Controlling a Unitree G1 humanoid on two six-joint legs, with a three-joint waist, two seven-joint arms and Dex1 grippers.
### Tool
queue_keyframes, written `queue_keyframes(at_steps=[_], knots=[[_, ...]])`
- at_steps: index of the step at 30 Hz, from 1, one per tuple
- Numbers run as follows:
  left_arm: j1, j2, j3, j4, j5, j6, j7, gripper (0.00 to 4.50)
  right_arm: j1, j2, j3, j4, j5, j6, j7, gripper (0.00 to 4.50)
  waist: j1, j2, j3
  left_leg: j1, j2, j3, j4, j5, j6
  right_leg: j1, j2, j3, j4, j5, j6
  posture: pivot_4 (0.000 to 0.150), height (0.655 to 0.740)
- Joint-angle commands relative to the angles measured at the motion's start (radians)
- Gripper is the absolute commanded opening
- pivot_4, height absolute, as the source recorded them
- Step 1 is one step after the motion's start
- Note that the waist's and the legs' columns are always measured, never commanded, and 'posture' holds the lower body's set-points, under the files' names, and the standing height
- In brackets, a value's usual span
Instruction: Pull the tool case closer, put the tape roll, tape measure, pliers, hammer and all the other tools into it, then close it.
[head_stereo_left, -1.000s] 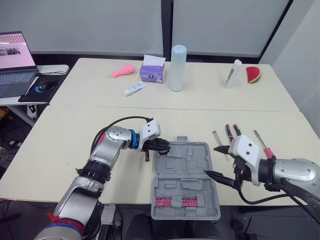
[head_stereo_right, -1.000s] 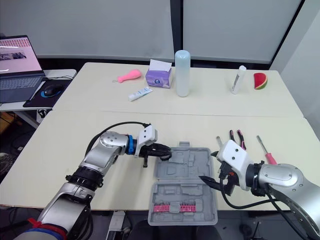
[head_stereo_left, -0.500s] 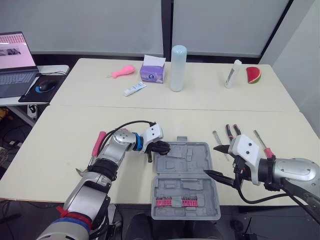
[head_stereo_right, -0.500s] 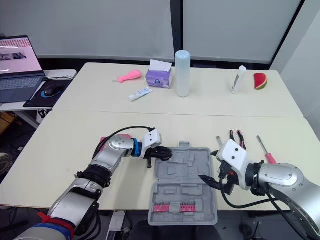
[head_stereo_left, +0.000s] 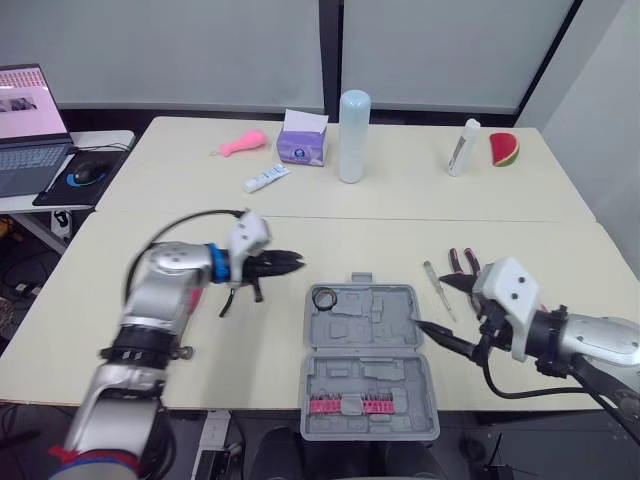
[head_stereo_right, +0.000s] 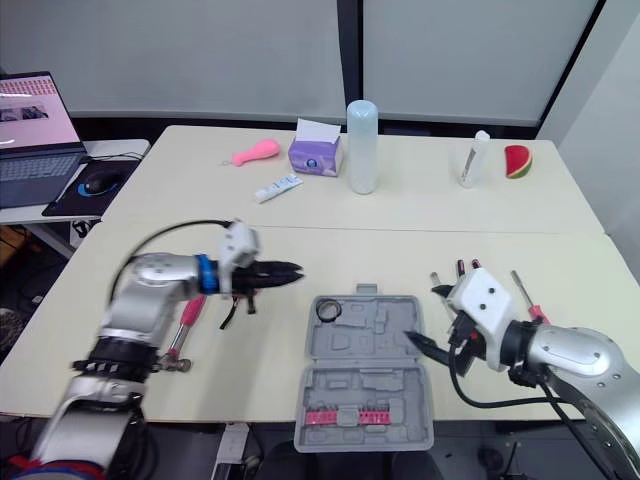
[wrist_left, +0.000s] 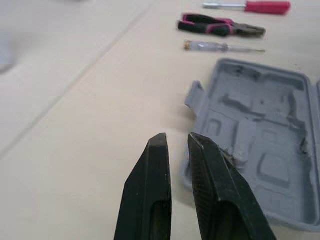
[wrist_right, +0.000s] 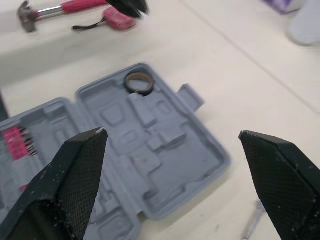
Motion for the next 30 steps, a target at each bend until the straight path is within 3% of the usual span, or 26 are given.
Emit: queue_keyframes(at_steps=[1, 6, 10, 13, 18, 24, 30], knots=[[0.09, 0.043, 0.139, -0.018, -0.051, 0.022, 0.086, 0.64, 0.102, 0.026, -0.149, -0.005, -0.066, -0.105, 0.009, 4.5, 0.002, 0.0, 0.0, 0.0, 0.0, 0.0, 0.0, 0.0, 0.0, 0.0, 0.0, 0.0, 0.0, 0.0, 0.0, 0.15, 0.7075], [0.276, 0.043, 0.38, -0.013, -0.086, 0.043, 0.319, 0.64, 0.303, 0.139, -0.305, 0.095, -0.156, -0.315, 0.044, 4.5, 0.005, 0.0, 0.0, 0.0, 0.0, -0.001, -0.001, 0.0, 0.0, 0.0, 0.0, -0.001, 0.0, 0.0, 0.0, 0.15, 0.7075], [0.465, 0.017, 0.491, -0.056, -0.109, 0.014, 0.377, 0.64, 0.409, 0.238, -0.347, 0.202, -0.215, -0.469, 0.05, 4.5, 0.004, 0.0, 0.0, 0.001, 0.0, 0.0, -0.001, 0.0, 0.0, 0.001, 0.0, 0.0, 0.0, 0.0, 0.0, 0.15, 0.7075], [0.618, -0.002, 0.538, -0.124, -0.153, 0.039, 0.353, 1.17, 0.476, 0.279, -0.354, 0.278, -0.244, -0.553, 0.071, 4.5, 0.002, -0.001, 0.0, 0.002, 0.0, 0.0, -0.001, 0.0, 0.0, 0.001, 0.0, 0.0, 0.0, 0.0, 0.0, 0.15, 0.7075], [0.812, -0.01, 0.568, -0.19, -0.189, 0.039, 0.315, 2.71, 0.543, 0.31, -0.37, 0.373, -0.24, -0.621, 0.103, 4.5, -0.001, -0.001, -0.001, 0.003, 0.0, 0.001, -0.002, 0.0, 0.0, 0.002, 0.0, 0.0, 0.0, 0.0, 0.0, 0.15, 0.7075], [0.923, -0.01, 0.546, -0.216, -0.2, 0.021, 0.264, 4.49, 0.563, 0.309, -0.381, 0.415, -0.21, -0.638, 0.133, 4.5, -0.001, -0.001, -0.002, 0.004, -0.001, 0.001, -0.002, -0.001, 0.0, 0.003, 0.0, 0.001, 0.0, 0.0, 0.0, 0.15, 0.7075], [0.936, -0.009, 0.536, -0.231, -0.199, 0.028, 0.257, 4.49, 0.566, 0.301, -0.368, 0.443, -0.208, -0.653, 0.17, 4.5, 0.0, -0.001, -0.002, 0.004, -0.001, 0.001, -0.002, -0.002, 0.003, 0.003, 0.001, 0.001, -0.001, 0.0, 0.0, 0.15, 0.7075]])
